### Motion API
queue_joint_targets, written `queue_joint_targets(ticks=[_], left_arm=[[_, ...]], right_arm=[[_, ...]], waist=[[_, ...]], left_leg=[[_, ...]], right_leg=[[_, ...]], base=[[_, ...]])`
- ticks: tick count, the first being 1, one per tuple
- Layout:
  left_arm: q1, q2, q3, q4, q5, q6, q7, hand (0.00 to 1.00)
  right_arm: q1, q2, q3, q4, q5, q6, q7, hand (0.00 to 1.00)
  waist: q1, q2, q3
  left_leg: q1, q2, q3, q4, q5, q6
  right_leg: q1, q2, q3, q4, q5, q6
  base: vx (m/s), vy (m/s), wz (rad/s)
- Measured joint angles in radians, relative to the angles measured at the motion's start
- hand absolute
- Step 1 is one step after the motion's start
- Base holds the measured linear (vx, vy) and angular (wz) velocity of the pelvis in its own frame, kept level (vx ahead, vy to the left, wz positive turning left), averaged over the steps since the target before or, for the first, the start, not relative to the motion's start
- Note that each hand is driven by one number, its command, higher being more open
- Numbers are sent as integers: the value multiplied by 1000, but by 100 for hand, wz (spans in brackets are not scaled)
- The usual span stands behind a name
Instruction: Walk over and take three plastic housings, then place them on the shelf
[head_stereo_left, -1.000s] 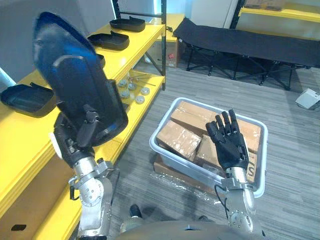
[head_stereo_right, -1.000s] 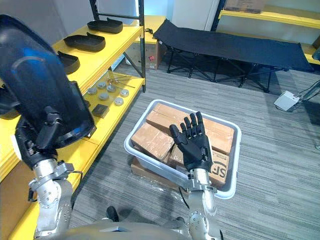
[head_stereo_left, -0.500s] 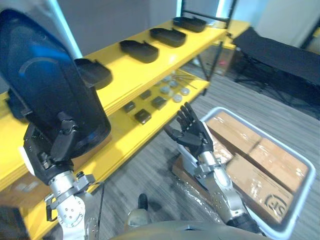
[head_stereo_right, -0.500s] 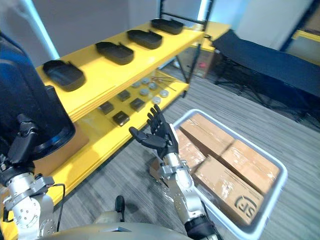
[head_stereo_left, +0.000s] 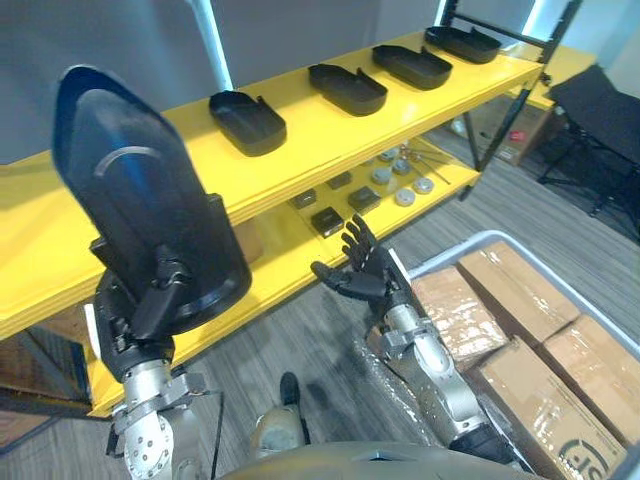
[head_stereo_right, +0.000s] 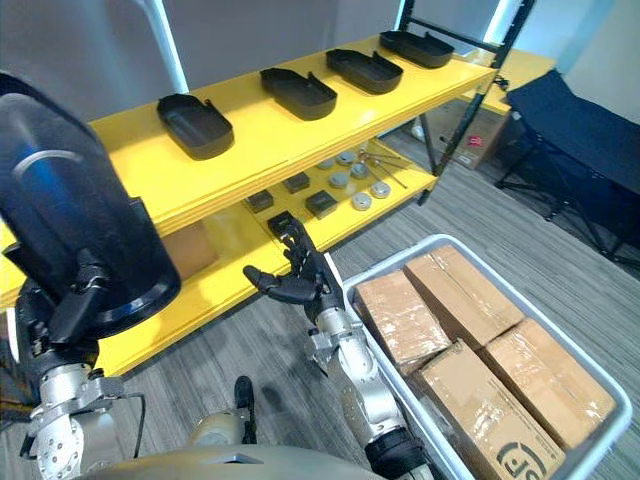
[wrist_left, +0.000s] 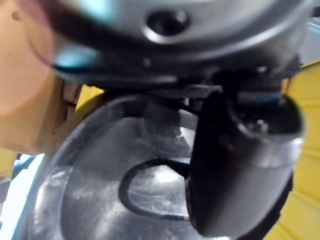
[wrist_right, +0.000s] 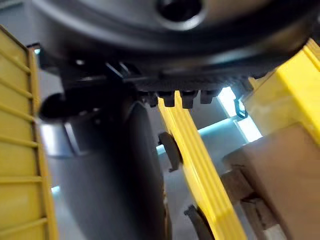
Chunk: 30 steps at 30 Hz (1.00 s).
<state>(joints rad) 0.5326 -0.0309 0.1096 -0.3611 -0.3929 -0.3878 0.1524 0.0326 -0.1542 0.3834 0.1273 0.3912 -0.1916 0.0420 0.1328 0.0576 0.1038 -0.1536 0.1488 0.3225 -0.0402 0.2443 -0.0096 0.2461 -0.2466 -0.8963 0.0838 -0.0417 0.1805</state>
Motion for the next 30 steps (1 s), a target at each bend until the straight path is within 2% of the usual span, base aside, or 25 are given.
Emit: queue_joint_targets(ticks=[2, 4, 6, 8, 10, 12, 15, 19, 20, 21, 22, 23, 24, 26, 28, 29, 30], left_arm=[[-13, 7, -8, 2, -1, 0, -24, 0], [-39, 36, -26, 2, -2, 0, -61, 0], [-118, 109, -64, 20, -6, 4, -134, 0], [-176, 153, -93, 45, -29, 14, -199, 0], [-208, 176, -114, 48, -47, 27, -240, 0], [-233, 180, -128, 49, -47, 39, -265, 0], [-251, 189, -137, 62, -45, 67, -236, 0], [-243, 187, -134, 101, -46, 69, -204, 0], [-242, 187, -133, 111, -46, 69, -205, 0], [-241, 187, -131, 115, -45, 69, -208, 0], [-241, 186, -128, 116, -45, 69, -210, 0], [-235, 186, -126, 116, -45, 70, -210, 0], [-229, 185, -119, 118, -46, 70, -215, 0], [-227, 180, -101, 117, -46, 72, -238, 0], [-227, 172, -71, 116, -47, 88, -261, 0], [-227, 166, -52, 117, -45, 102, -262, 0], [-230, 162, -47, 117, -45, 110, -260, 0]], right_arm=[[0, -11, -5, 0, -26, -4, 14, 100], [6, -13, -29, -6, -22, -17, 19, 100], [44, -10, -100, -37, -21, -44, 3, 100], [82, -8, -140, -54, -10, -66, -19, 100], [100, -7, -168, -54, 3, -84, -21, 100], [114, -8, -188, -52, 9, -85, -13, 100], [102, -48, -191, -57, 5, -85, 78, 100], [101, -88, -182, -73, 6, -82, 121, 100], [101, -92, -182, -78, 6, -81, 127, 100], [101, -91, -185, -89, 6, -81, 129, 100], [101, -88, -184, -100, 6, -81, 129, 100], [101, -86, -182, -103, 7, -81, 128, 100], [101, -77, -181, -102, 5, -81, 120, 100], [101, -58, -173, -102, -8, -86, 82, 100], [101, -16, -177, -102, -34, -87, 29, 100], [102, -1, -179, -102, -50, -88, 5, 100], [101, 2, -182, -103, -55, -91, -6, 100]], waist=[[-2, -3, 2], [-14, -8, 6], [-48, -21, 23], [-75, -24, 25], [-87, -19, 26], [-88, -10, 29], [-94, 0, 50], [-95, 20, 74], [-95, 19, 77], [-97, -3, 91], [-93, 12, 94], [-90, 13, 95], [-91, 11, 96], [-83, -7, 98], [-67, -33, 109], [-67, -50, 105], [-73, -51, 105]], left_leg=[[1, -7, -1, 0, 0, 0], [-9, -24, -27, 1, 2, 4], [-19, -76, -102, -1, 10, 15], [-16, -117, -145, -18, 22, 29], [-22, -138, -160, -29, 38, 34], [-40, -138, -164, -24, 55, 41], [-52, -120, -163, -6, 51, 21], [-56, -118, -157, 31, 16, 5], [-72, -118, -135, 59, -40, -13], [-87, -117, -102, 102, -88, 6], [-95, -115, -93, 160, -101, 26], [-96, -112, -93, 196, -106, 28], [-101, -119, -94, 229, -102, 34], [-112, -141, -101, 278, -140, 41], [-120, -165, -102, 334, -197, 46], [-119, -181, -108, 344, -220, 50], [-118, -192, -122, 348, -225, 54]], right_leg=[[-5, -14, 8, 29, -22, 7], [-31, -19, 87, 87, -80, 11], [-92, -10, 286, 209, -208, -11], [-109, -11, 367, 271, -267, -29], [-123, -22, 405, 301, -285, -16], [-131, -19, 399, 304, -286, -15], [-157, -13, 409, 334, -296, -28], [-154, -16, 402, 366, -320, -40], [-152, -28, 389, 365, -323, -45], [-149, -55, 380, 361, -322, -47], [-139, -61, 374, 364, -324, -47], [-135, -61, 371, 369, -330, -44], [-116, -69, 363, 376, -343, -32], [-89, -91, 346, 370, -351, -22], [-50, -106, 326, 349, -356, -30], [-49, -120, 345, 392, -335, -53], [-64, -126, 369, 434, -315, -73]], base=[[-76, 71, 19], [-105, 66, 49], [-95, 6, 103], [-56, -50, 93], [-3, -19, 49], [-1, -29, 12], [-57, -48, -5], [-75, -21, 7], [-48, 9, 29], [-37, 29, 29], [-9, 38, 16], [34, 23, 13], [82, 24, 21], [121, 47, 26], [214, 71, 24], [256, 60, 36], [264, 79, 58]])
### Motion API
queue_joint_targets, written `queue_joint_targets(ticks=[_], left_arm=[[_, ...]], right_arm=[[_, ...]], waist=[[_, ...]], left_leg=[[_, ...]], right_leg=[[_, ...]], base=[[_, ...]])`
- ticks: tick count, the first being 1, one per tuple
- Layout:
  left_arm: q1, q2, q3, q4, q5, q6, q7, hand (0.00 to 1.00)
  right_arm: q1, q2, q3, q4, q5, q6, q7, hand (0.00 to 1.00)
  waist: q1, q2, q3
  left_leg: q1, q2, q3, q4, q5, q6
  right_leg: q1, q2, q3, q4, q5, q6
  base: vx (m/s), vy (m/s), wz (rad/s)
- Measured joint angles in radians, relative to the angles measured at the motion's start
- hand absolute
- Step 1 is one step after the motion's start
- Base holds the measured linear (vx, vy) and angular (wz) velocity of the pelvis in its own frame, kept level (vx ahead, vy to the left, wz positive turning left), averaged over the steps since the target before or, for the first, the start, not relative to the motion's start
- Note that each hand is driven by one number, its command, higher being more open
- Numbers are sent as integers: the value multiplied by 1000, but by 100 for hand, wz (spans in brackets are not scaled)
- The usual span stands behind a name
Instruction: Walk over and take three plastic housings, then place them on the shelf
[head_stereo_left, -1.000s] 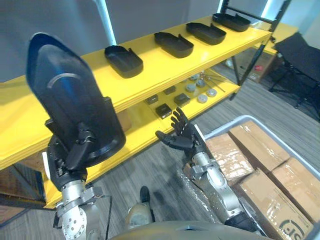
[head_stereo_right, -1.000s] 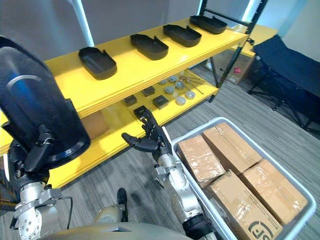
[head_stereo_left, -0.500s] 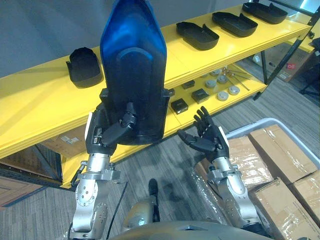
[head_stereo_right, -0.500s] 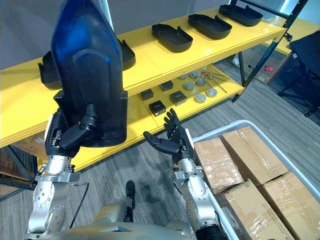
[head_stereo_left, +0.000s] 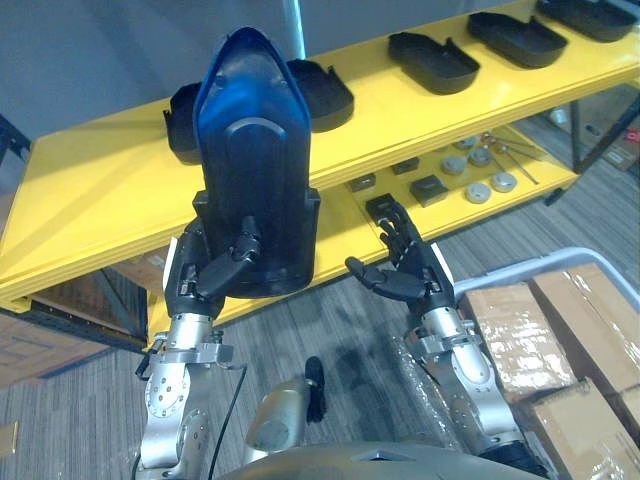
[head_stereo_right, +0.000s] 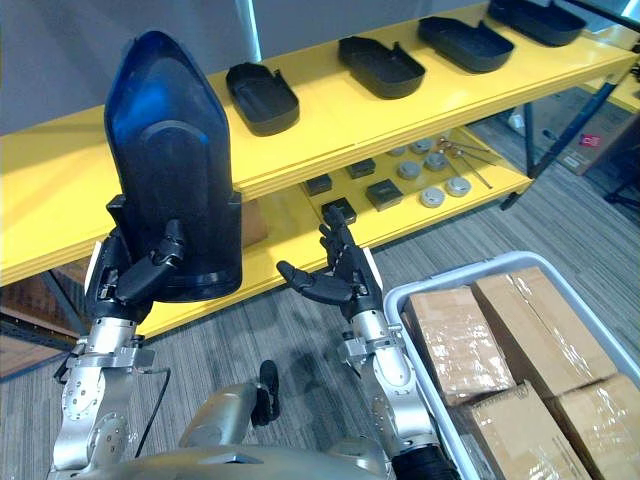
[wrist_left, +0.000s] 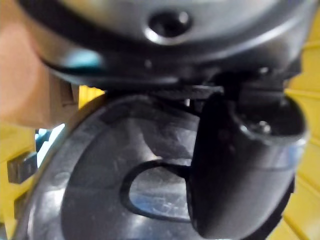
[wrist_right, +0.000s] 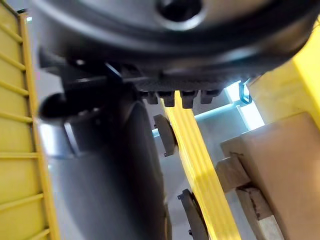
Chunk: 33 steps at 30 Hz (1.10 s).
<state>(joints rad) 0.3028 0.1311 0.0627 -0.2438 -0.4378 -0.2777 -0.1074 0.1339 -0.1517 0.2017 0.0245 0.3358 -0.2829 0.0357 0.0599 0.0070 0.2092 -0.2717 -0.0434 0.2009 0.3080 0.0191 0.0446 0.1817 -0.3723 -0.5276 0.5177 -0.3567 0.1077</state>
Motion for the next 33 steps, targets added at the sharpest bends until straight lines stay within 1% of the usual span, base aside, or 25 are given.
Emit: queue_joint_targets(ticks=[1, 3, 4, 5, 6, 7, 8, 9, 10, 11, 12, 13, 14, 15, 16, 17, 18, 19, 20, 22, 24, 26, 28, 31, 33], left_arm=[[-1, 0, 5, -1, 1, 5, -6, 0], [4, 3, 31, -5, 1, 6, -24, 0], [10, 4, 47, -5, -1, 14, -23, 0], [11, 4, 52, -5, -2, 19, -21, 0], [12, 4, 54, -7, -12, 20, -11, 0], [11, 6, 52, -11, -29, 21, -3, 0], [6, 5, 48, -33, -53, 21, 21, 0], [5, 5, 46, -36, -57, 21, 25, 0], [-2, 8, 32, -42, -62, 21, 46, 0], [-2, 8, 17, -41, -61, 21, 66, 0], [5, 7, 4, -41, -62, 21, 81, 0], [9, 5, -1, -41, -62, 21, 87, 0], [12, 8, -5, -41, -62, 21, 94, 0], [9, 9, -5, -38, -62, 20, 99, 0], [15, -21, -14, -33, -62, 23, 105, 0], [15, -29, -18, -33, -63, 23, 102, 0], [14, -41, -17, -36, -64, 20, 94, 0], [7, -46, -17, -39, -72, 17, 81, 0], [4, -47, -18, -41, -73, 15, 78, 0], [-6, -47, -27, -46, -71, -27, 80, 0], [-8, -48, -37, -81, -61, -60, 112, 0], [-8, -48, -36, -167, -37, -104, 148, 0], [-4, -47, -37, -252, -23, -129, 149, 0], [10, -47, -37, -322, -23, -141, 136, 0], [23, -41, -40, -326, -22, -140, 133, 0]], right_arm=[[1, 2, -12, 0, -16, -2, -16, 100], [1, 13, -38, 0, -17, -11, -27, 100], [2, 22, -55, 0, -19, -17, -26, 100], [2, 29, -63, 0, -27, -23, -26, 100], [3, 37, -80, -2, -47, -39, -23, 100], [4, 37, -89, -9, -54, -41, -19, 100], [10, 36, -112, -50, -57, -50, -8, 100], [10, 36, -116, -58, -57, -54, -7, 100], [17, 35, -130, -93, -57, -69, -7, 100], [26, 31, -141, -122, -55, -84, -5, 100], [35, 28, -149, -139, -54, -96, -1, 100], [42, 28, -155, -153, -53, -101, 2, 100], [49, 28, -160, -174, -53, -115, 4, 100], [45, 23, -163, -184, -54, -125, 4, 100], [22, -14, -170, -188, -54, -132, 3, 100], [14, -35, -175, -190, -54, -141, 1, 100], [-9, -66, -185, -191, -56, -144, -6, 100], [-34, -90, -193, -191, -58, -146, -19, 100], [-44, -94, -196, -193, -59, -147, -26, 100], [-63, -90, -216, -211, -62, -168, -50, 100], [-61, -77, -218, -258, -61, -175, -46, 100], [-60, -76, -218, -323, -55, -182, -29, 100], [-57, -66, -212, -358, -53, -183, -22, 100], [-46, -37, -180, -367, -53, -183, -22, 100], [-23, -21, -147, -362, -34, -182, -17, 100]], waist=[[-9, -5, -1], [-3, -28, -1], [-8, -33, -1], [-11, -32, -1], [-13, -24, 0], [-16, -21, -1], [-35, -13, 2], [-41, -12, 2], [-58, -12, 1], [-70, -13, 1], [-70, -16, -1], [-68, -20, -3], [-69, -36, -13], [-68, -52, -24], [-68, -5, -34], [-67, 16, -42], [-63, 38, -51], [-63, 48, -56], [-62, 48, -56], [-62, 49, -57], [-62, 47, -57], [-61, 43, -59], [-60, 41, -61], [-57, 41, -67], [-42, 40, -67]], left_leg=[[8, -8, -23, 2, -5, 6], [51, -25, -36, -29, -34, 14], [97, -30, -43, -62, -41, 21], [119, -28, -51, -72, -43, 29], [157, -13, -55, -89, -54, 31], [171, -6, -58, -96, -59, 29], [194, 15, -79, -109, -72, 19], [195, 18, -85, -109, -76, 16], [196, 26, -99, -107, -88, 3], [209, 30, -121, -103, -92, -12], [227, 31, -133, -101, -103, -25], [233, 31, -143, -99, -109, -34], [242, 22, -167, -88, -131, -56], [238, 14, -174, -67, -157, -71], [218, 76, -143, -31, -188, -78], [208, 112, -118, -17, -190, -85], [209, 160, -64, -26, -179, -107], [224, 182, -20, -64, -154, -125], [238, 183, -2, -87, -140, -127], [275, 182, 65, -143, -107, -122], [299, 172, 70, -181, -93, -121], [320, 159, 69, -218, -81, -122], [340, 149, 63, -243, -73, -122], [349, 141, 48, -260, -64, -120], [309, 137, 39, -195, -67, -115]], right_leg=[[-49, -20, 49, 109, 56, -19], [-154, -67, 143, 312, 221, -23], [-209, -92, 181, 419, 293, -27], [-234, -93, 194, 450, 247, -39], [-284, -73, 212, 455, 173, -45], [-309, -55, 218, 433, 148, -51], [-378, 21, 253, 283, 123, -57], [-390, 34, 264, 250, 124, -55], [-423, 75, 307, 137, 136, -38], [-435, 98, 329, 44, 152, -20], [-427, 111, 328, -7, 166, -14], [-413, 116, 321, -45, 184, -30], [-362, 121, 291, -132, 239, -59], [-319, 122, 275, -203, 304, -33], [-277, 161, 215, -257, 317, -44], [-263, 182, 192, -287, 326, -51], [-238, 207, 164, -331, 338, -65], [-217, 216, 140, -352, 339, -67], [-209, 216, 133, -358, 339, -68], [-183, 215, 113, -374, 338, -68], [-165, 213, 105, -389, 339, -67], [-146, 209, 94, -412, 342, -62], [-120, 207, 85, -436, 347, -54], [-97, 205, 67, -455, 348, -53], [-91, 199, 60, -470, 348, -50]], base=[[249, 117, 55], [306, 107, 25], [224, 53, 0], [284, 62, -9], [212, 47, -9], [338, 49, 4], [174, 15, 16], [197, -24, 38], [212, -101, 50], [263, -133, 56], [248, -147, 43], [200, -177, 46], [259, -272, 57], [278, -330, 71], [232, -275, 57], [210, -216, 53], [214, -173, 53], [206, -143, 46], [189, -104, 40], [165, -55, 26], [106, 1, 14], [71, 38, 10], [41, 39, 14], [-2, 11, 18], [-61, -2, 27]])
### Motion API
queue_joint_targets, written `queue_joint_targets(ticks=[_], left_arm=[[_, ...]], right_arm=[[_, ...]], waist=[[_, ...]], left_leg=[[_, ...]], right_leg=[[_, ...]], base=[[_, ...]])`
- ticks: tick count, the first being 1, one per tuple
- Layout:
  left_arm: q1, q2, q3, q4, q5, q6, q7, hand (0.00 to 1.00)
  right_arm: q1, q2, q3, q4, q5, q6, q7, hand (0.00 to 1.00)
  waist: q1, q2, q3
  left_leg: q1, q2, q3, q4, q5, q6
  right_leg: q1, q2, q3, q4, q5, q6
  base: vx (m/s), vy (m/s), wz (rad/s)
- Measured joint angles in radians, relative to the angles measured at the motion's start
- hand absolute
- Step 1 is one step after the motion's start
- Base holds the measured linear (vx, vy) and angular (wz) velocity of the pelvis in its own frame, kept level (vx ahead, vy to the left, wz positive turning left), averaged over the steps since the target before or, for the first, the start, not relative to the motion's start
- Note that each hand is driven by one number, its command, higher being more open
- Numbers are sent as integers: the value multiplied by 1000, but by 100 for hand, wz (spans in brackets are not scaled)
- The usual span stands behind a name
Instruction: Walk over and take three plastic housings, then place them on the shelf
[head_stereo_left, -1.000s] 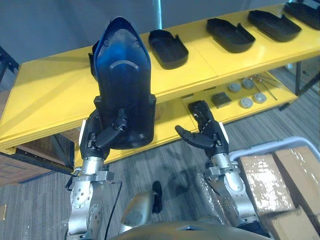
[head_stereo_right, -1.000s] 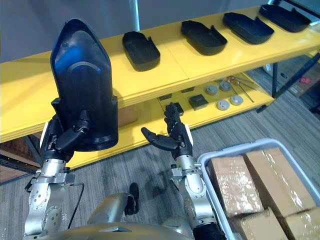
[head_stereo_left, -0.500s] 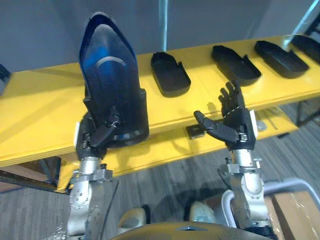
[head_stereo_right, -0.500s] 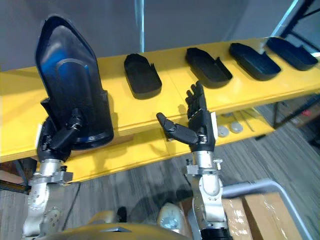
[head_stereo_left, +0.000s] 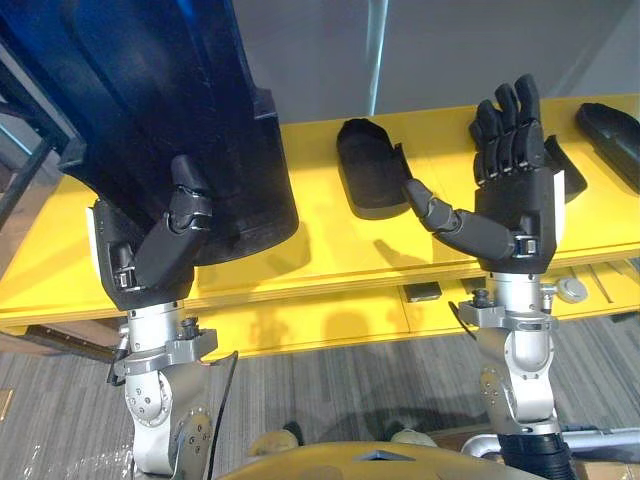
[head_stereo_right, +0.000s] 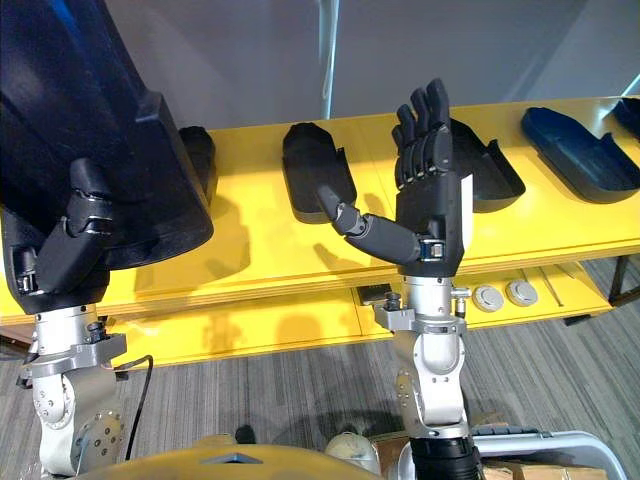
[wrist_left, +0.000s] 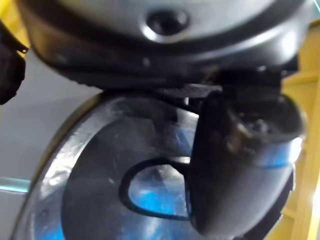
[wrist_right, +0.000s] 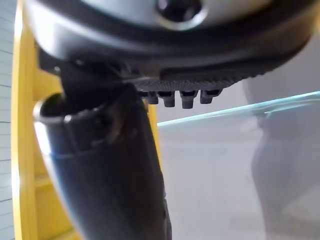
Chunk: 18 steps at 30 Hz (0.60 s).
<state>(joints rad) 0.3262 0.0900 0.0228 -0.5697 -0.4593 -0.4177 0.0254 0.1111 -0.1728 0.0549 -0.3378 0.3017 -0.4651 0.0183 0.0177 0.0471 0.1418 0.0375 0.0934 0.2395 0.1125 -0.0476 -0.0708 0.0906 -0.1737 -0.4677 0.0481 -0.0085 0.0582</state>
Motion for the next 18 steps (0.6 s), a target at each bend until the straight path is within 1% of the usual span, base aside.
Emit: queue_joint_targets(ticks=[2, 3, 4, 5, 6, 7, 8, 9, 10, 11, 12, 13, 14, 15, 16, 17, 18], left_arm=[[-1, 7, -11, 32, -1, 3, 18, 0], [4, 0, -13, 60, -5, 4, 27, 0], [15, -8, -15, 76, -10, 4, 30, 0], [26, -11, -17, 83, -13, 3, 30, 0], [35, -13, -19, 104, -9, 3, 29, 0], [33, -13, -23, 129, -3, 2, 31, 0], [33, -13, -26, 140, -2, 2, 33, 0], [33, -14, -30, 164, -1, 2, 37, 0], [33, -14, -31, 174, -1, 2, 37, 0], [33, -14, -35, 184, -1, 2, 37, 0], [33, -16, -48, 188, -1, 2, 37, 0], [34, -18, -55, 189, -1, 1, 37, 0], [31, -14, -64, 196, -1, 1, 34, 0], [28, -10, -65, 201, -2, 1, 32, 0], [24, -6, -64, 207, -6, 1, 23, 0], [19, 2, -64, 220, -16, 6, 17, 0], [13, 13, -63, 232, -24, 10, 15, 0]], right_arm=[[-1, 17, 7, 27, -2, 0, 3, 100], [-7, 12, 9, 51, -3, 0, 3, 100], [-8, 10, 9, 63, -5, 1, 3, 100], [-6, 8, 7, 64, -4, 1, 3, 100], [-8, 8, -4, 64, -2, -3, 6, 100], [-10, 8, -16, 64, 0, -8, 16, 100], [-11, 5, -21, 64, 2, -13, 22, 100], [-11, -18, -22, 64, 32, -26, 43, 100], [-11, -28, -21, 64, 45, -28, 49, 100], [-12, -40, -21, 66, 72, -31, 59, 100], [-13, -49, -19, 75, 100, -39, 62, 100], [-18, -56, -17, 88, 110, -45, 62, 100], [-32, -54, -11, 134, 118, -48, 62, 100], [-35, -43, -6, 153, 121, -44, 61, 100], [-35, -18, 1, 174, 119, -36, 56, 100], [-32, 6, 18, 175, 116, -20, 39, 100], [-29, 28, 25, 179, 115, -15, 34, 100]], waist=[[6, -15, 13], [12, -18, 27], [12, -23, 32], [9, -23, 33], [5, -26, 33], [-5, -43, 35], [-12, -51, 37], [-21, -58, 40], [-21, -58, 39], [-23, -54, 37], [-24, -35, 27], [-24, -22, 20], [-25, -4, 11], [-28, -3, 9], [-34, -9, 11], [-34, -18, 13], [-23, -40, 22]], left_leg=[[-90, 5, -15, 162, -2, -1], [-128, 15, -20, 264, -2, -6], [-153, 40, -11, 328, -38, 19], [-161, 71, -1, 358, -48, 34], [-173, 121, 0, 375, -45, 48], [-180, 155, -6, 372, -27, 59], [-185, 167, -14, 373, -13, 61], [-189, 187, -39, 370, 29, 60], [-187, 195, -49, 369, 48, 61], [-184, 197, -74, 362, 101, 70], [-182, 194, -92, 337, 168, 77], [-178, 190, -97, 319, 212, 80], [-146, 174, -98, 303, 103, 16], [-132, 166, -93, 297, 47, -13], [-120, 163, -64, 298, -56, -88], [-110, 154, -42, 293, -129, -142], [-101, 132, -34, 296, -137, -136]], right_leg=[[4, -18, -19, -1, 2, 1], [21, -26, -29, -1, 4, 2], [27, -34, -41, 2, 2, -1], [33, -36, -45, 4, -2, -6], [32, -53, -43, 10, -8, -10], [24, -98, -36, 28, -15, 0], [14, -124, -28, 41, -17, 4], [-16, -186, 1, 75, -21, 13], [-31, -209, 15, 87, -17, 20], [-61, -249, 49, 105, -5, 53], [-91, -270, 76, 119, 12, 82], [-106, -277, 89, 128, 20, 104], [-110, -295, 108, 136, 41, 139], [-102, -302, 111, 131, 48, 144], [-80, -316, 102, 113, 101, 168], [-70, -333, 109, 105, 155, 182], [-70, -353, 121, 107, 190, 175]], base=[[-112, -7, 33], [-124, 29, 21], [-103, 53, 12], [-94, 82, 5], [-67, 140, 7], [-41, 181, 5], [-23, 357, -2], [-21, 364, -12], [-21, 499, -25], [-10, 502, -24], [-1, 520, -19], [17, 576, -8], [25, 469, 2], [10, 682, 24], [-22, 663, 41], [-34, 657, 35], [-53, 525, 11]])
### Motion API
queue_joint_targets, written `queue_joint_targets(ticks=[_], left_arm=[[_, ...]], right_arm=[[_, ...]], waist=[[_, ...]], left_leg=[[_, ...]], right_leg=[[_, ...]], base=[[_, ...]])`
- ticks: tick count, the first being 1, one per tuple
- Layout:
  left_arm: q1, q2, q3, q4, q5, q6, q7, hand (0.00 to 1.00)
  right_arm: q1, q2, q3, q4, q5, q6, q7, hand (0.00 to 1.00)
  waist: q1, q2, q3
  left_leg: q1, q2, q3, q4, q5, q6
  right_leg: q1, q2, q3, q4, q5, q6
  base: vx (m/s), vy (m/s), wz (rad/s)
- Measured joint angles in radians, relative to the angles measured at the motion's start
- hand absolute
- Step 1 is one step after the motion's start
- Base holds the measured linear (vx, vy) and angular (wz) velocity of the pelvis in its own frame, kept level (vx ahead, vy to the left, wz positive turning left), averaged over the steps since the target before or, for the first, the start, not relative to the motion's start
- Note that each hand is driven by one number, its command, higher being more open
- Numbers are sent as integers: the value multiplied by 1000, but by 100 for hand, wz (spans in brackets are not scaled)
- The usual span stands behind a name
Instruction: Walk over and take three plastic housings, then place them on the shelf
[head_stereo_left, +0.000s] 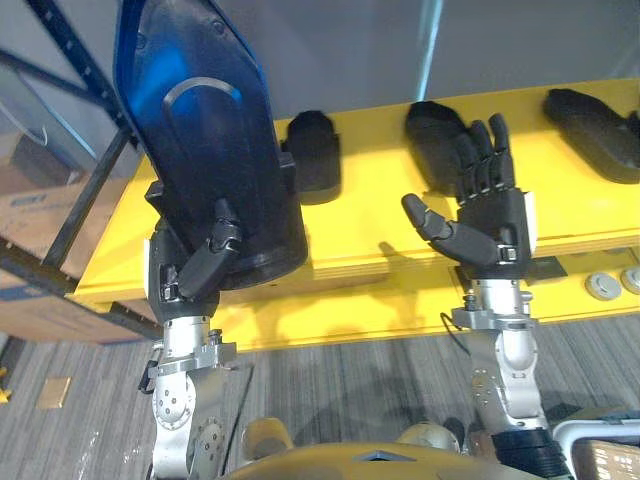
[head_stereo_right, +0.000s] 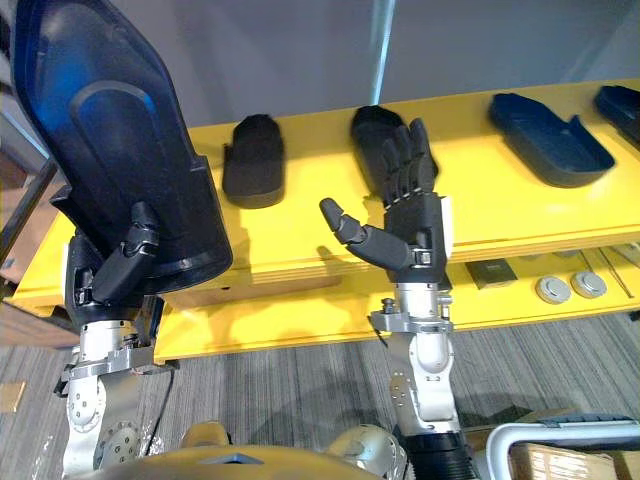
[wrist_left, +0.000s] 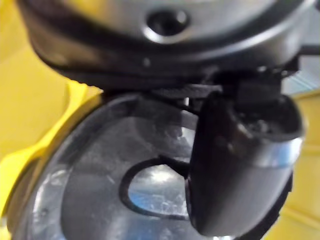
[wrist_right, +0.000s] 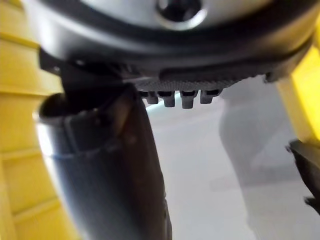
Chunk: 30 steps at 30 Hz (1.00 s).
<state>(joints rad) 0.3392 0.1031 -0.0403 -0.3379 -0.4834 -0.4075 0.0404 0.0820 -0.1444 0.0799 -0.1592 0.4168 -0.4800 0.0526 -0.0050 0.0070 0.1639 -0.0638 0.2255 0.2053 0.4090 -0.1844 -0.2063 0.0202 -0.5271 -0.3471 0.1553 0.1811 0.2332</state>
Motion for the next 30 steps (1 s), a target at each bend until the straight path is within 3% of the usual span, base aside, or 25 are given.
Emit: queue_joint_targets(ticks=[1, 2, 3, 4, 5, 7, 8, 11, 13, 15, 20, 23, 30], left_arm=[[10, 20, 2, 21, -27, 23, -9, 0], [16, 25, 4, 21, -24, 36, -9, 0], [24, 38, 19, 17, -15, 42, -10, 0], [20, 52, 40, 15, -16, 42, -11, 0], [10, 64, 65, 13, -17, 42, -19, 0], [-3, 61, 102, 10, -18, 42, -28, 0], [-9, 53, 113, 10, -18, 44, -27, 0], [-20, 40, 112, -10, -16, 75, -15, 0], [-14, 16, 95, -30, -8, 83, 3, 0], [-10, -22, 89, -46, 34, 83, 35, 0], [-5, -27, 98, -53, 79, 90, 125, 0], [-18, -18, 169, -33, 161, 131, 154, 0], [-128, 59, 310, 210, 172, 181, 201, 0]], right_arm=[[19, 41, 26, 0, -12, 14, -12, 100], [27, 48, 38, -1, -20, 15, -17, 100], [31, 62, 63, -1, -44, 17, -21, 100], [35, 72, 82, -8, -58, 18, -16, 100], [49, 70, 100, -36, -56, 21, 0, 100], [53, 62, 99, -80, -56, 27, 18, 100], [53, 57, 96, -97, -56, 32, 15, 100], [66, 52, 96, -101, -49, 63, 5, 100], [68, 47, 100, -90, -48, 85, 8, 100], [64, 28, 120, -76, -47, 108, 7, 100], [65, 12, 133, -68, -56, 120, 28, 100], [68, -10, 125, -67, -53, 120, 28, 100], [115, -18, 133, -59, -49, 183, 72, 100]], waist=[[16, -15, 2], [22, -15, 2], [35, -9, 2], [26, -9, -1], [10, -21, -9], [5, -20, -10], [4, -15, -10], [-1, -21, -15], [2, -15, -17], [4, -1, -18], [1, 8, -22], [-1, 11, -24], [-10, 36, -40]], left_leg=[[31, -31, 16, -18, -4, 31], [46, -38, 26, -34, -2, 44], [77, -42, 72, -90, 9, 73], [80, -41, 77, -126, 22, 98], [84, -53, 76, -180, 46, 118], [89, -70, 77, -236, 73, 134], [88, -83, 79, -253, 82, 136], [86, -122, 89, -275, 112, 140], [76, -126, 94, -275, 115, 140], [74, -111, 103, -286, 120, 131], [98, -97, 125, -341, 148, 117], [115, -96, 137, -365, 159, 113], [127, -102, 150, -408, 185, 114]], right_leg=[[-4, -23, 9, 1, 139, -49], [-12, -26, 13, -2, 208, -80], [-56, -21, 8, 25, 260, -153], [-85, 10, 8, 112, 160, -131], [-102, 78, -1, 218, -12, -121], [-99, 176, -19, 265, -186, -129], [-84, 211, -25, 235, -225, -136], [-29, 224, -35, 89, -227, -142], [-1, 240, -37, 0, -194, -99], [18, 270, -36, -74, -155, -100], [18, 296, -27, -107, -140, -106], [18, 302, -19, -111, -139, -106], [26, 310, -16, -162, -109, -103]], base=[[-56, 399, -8], [-101, 471, -32], [-113, 366, -27], [-114, 324, -10], [-62, 178, 16], [-32, 140, 2], [-35, 153, -12], [-2, 83, 0], [3, -16, -4], [5, -50, -13], [2, -39, -14], [-12, -17, -10], [-7, -1, -2]])
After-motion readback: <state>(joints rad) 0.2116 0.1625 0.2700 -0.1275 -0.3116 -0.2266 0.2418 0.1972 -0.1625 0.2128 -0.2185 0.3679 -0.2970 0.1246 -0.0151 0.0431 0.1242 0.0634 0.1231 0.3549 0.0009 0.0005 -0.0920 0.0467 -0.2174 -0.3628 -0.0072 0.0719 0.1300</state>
